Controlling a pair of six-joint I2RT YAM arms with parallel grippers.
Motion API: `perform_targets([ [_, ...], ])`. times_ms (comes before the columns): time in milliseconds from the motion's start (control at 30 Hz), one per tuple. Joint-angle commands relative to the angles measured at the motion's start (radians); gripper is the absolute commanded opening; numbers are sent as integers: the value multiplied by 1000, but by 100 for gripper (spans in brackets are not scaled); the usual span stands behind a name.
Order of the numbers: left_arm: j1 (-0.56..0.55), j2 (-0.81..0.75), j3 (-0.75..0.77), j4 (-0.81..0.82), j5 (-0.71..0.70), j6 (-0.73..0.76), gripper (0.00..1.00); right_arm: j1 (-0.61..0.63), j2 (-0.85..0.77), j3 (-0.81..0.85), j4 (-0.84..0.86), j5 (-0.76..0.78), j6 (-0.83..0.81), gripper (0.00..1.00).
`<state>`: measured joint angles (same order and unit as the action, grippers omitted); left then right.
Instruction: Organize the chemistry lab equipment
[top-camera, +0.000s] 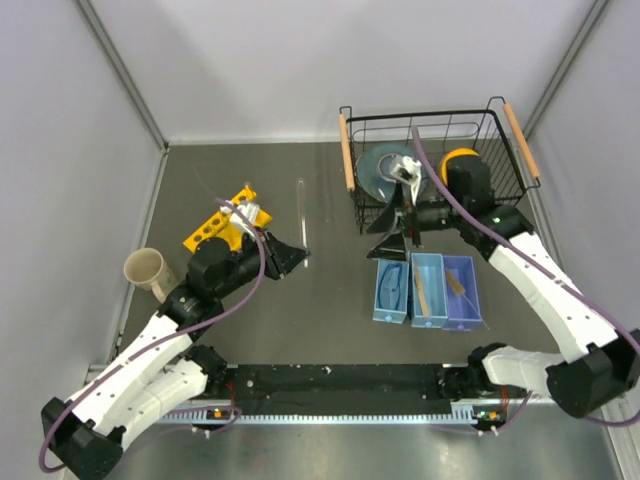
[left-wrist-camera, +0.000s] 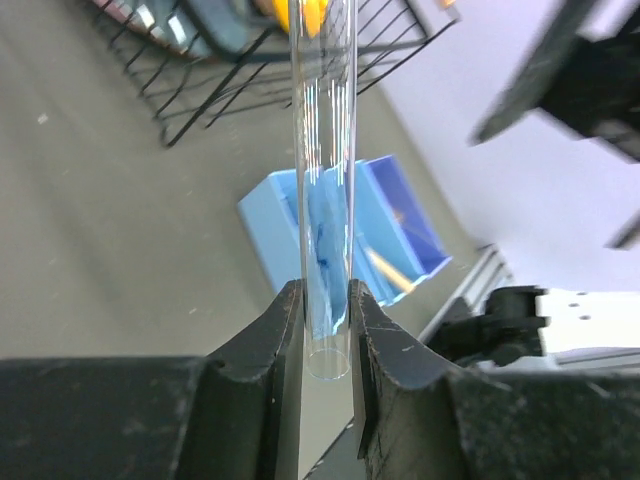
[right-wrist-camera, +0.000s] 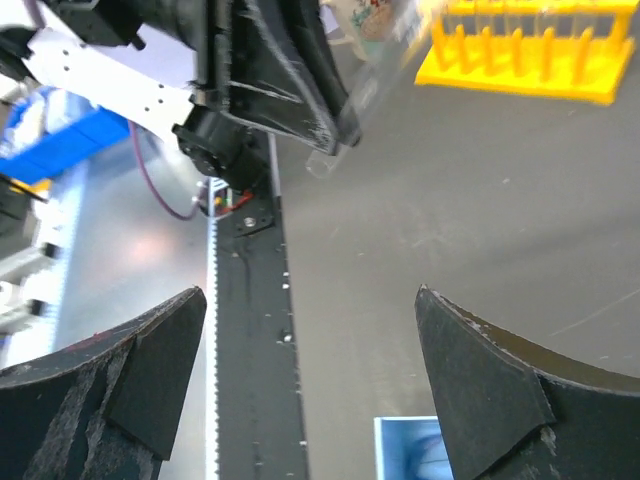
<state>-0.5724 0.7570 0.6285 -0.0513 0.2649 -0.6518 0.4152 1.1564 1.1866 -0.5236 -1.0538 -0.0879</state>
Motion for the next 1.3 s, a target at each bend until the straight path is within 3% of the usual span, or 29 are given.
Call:
perform_targets([
  [0, -53, -62, -23, 194, -30, -106, 7, 36, 74, 39, 190, 26, 370, 86],
  [167, -135, -56, -27, 240, -114, -132, 7, 57, 106, 19, 335, 84, 588, 85],
  [433, -294, 45, 25, 324, -242, -143, 6, 120, 131, -16, 404, 97, 629, 82],
  [633, -369, 126, 69, 370, -308, -143, 6, 154, 137, -21, 390, 121, 609, 75],
  [833, -402, 148, 79, 381, -335, -143, 6, 157, 135, -38, 384, 144, 608, 58],
  [933, -408, 143, 76, 380, -345, -143, 7, 157, 132, -41, 384, 146, 608, 41],
  [967, -409, 142, 76, 378, -345, -143, 6, 157, 132, -41, 387, 143, 606, 30],
  [1100, -411, 145, 83, 367, -339, -143, 8, 155, 134, -45, 395, 121, 602, 12],
  [1200, -411, 136, 102, 317, -332, -138, 25, 157, 121, -50, 389, 112, 585, 8],
  [1233, -411, 128, 106, 297, -331, -129, 45, 155, 115, -48, 381, 112, 562, 8],
  [1267, -409, 104, 109, 263, -332, -118, 53, 155, 109, -48, 373, 117, 548, 7],
])
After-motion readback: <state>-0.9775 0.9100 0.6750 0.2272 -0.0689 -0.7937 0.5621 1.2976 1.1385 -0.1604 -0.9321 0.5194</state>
